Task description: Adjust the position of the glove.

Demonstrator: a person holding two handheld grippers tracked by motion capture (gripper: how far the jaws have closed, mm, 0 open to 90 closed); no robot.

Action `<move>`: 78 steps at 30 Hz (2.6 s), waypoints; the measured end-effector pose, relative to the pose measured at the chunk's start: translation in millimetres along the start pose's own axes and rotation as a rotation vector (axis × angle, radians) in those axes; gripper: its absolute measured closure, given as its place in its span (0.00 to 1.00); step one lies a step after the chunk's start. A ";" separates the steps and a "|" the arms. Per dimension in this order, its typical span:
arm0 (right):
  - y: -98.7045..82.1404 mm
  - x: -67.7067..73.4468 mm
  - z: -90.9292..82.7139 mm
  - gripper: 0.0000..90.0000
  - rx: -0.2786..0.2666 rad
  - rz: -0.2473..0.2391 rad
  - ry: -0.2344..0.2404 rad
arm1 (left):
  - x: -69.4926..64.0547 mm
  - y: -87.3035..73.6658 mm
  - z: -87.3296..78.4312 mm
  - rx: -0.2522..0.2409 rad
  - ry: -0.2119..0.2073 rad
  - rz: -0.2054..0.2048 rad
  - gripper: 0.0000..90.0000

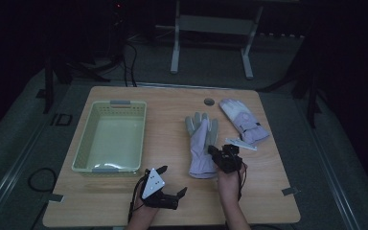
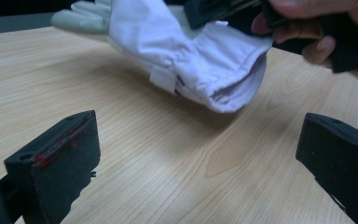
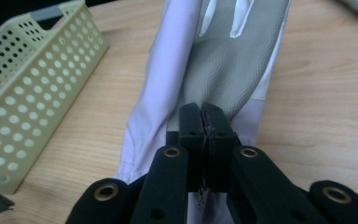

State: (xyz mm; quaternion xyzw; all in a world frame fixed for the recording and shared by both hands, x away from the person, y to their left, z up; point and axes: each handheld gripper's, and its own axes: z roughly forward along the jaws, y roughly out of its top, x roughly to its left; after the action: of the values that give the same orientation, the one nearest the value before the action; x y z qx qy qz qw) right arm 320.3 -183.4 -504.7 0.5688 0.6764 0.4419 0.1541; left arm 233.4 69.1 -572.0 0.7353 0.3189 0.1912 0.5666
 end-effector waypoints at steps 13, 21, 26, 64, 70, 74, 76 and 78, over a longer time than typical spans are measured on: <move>-22.6 -10.3 35.1 0.96 0.077 0.020 -0.032 | 0.2 0.0 0.0 0.000 -0.007 0.001 0.00; -16.4 -13.4 43.6 0.96 0.086 -0.015 -0.028 | 0.8 0.1 0.0 0.002 -0.008 -0.003 0.00; -13.1 -12.0 45.5 0.82 0.100 -0.048 -0.032 | 0.9 0.1 0.0 0.002 -0.009 -0.005 0.00; 67.9 -138.5 -24.9 0.53 0.075 -0.332 -0.038 | -0.1 -0.2 -0.9 -0.002 0.019 0.000 0.00; 81.9 -156.8 -23.9 0.53 0.067 -0.328 -0.066 | 0.0 -0.2 -1.1 -0.002 0.017 -0.003 0.00; 92.9 -164.2 -17.9 0.52 0.061 -0.332 -0.057 | -0.1 -0.3 -1.3 0.000 0.015 -0.002 0.00; 95.1 -165.4 -15.4 0.53 0.063 -0.333 -0.071 | -0.3 -0.3 -1.2 0.000 0.014 0.000 0.00; 101.6 -168.2 -6.3 0.54 0.086 -0.335 -0.065 | -1.0 -0.5 -1.6 -0.001 0.009 0.002 0.00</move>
State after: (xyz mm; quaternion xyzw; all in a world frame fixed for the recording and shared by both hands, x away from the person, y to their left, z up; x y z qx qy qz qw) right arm 431.6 -342.2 -472.1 0.4679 0.7747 0.3622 0.2230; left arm 231.5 69.6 -571.9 0.7346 0.3206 0.1955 0.5651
